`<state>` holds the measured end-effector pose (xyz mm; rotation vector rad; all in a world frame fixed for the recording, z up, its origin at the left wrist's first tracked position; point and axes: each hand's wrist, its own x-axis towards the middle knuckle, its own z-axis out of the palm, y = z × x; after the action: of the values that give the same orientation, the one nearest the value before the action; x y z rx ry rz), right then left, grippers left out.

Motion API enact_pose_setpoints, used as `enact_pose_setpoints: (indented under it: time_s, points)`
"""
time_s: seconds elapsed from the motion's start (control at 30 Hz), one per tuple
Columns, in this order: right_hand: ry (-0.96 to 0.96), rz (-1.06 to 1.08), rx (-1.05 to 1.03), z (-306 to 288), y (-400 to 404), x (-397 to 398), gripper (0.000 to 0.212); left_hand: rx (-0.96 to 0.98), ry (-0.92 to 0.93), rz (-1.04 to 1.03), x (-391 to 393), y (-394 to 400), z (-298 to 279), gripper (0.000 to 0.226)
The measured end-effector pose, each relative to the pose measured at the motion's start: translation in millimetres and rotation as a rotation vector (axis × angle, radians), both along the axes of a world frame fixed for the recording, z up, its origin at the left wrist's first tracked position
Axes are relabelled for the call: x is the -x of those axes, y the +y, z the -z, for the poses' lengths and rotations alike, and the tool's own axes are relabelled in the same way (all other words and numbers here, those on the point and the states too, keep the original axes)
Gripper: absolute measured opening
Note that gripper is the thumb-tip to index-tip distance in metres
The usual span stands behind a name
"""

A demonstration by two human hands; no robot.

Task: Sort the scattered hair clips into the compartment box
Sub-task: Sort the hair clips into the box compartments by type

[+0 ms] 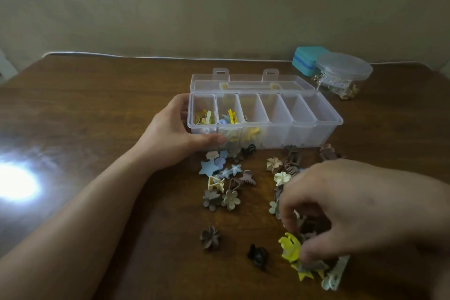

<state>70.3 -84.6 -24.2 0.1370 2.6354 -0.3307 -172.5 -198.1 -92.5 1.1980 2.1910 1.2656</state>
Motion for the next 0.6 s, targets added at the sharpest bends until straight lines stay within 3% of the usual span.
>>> enact_pose_setpoints:
  time_s: [0.17,0.33,0.6]
  points:
    - [0.073,-0.073,-0.043,-0.3,-7.3,-1.2,0.051,-0.001,0.014,0.003,0.4,0.3,1.2,0.095]
    - [0.075,-0.088,-0.051,1.2,-10.7,2.7,0.046,-0.009,0.007,0.003,0.8,0.1,2.4,0.095]
    - [0.303,-0.027,-0.164,12.6,-8.3,14.2,0.032,0.003,0.012,0.005,-0.1,0.6,1.1,0.099]
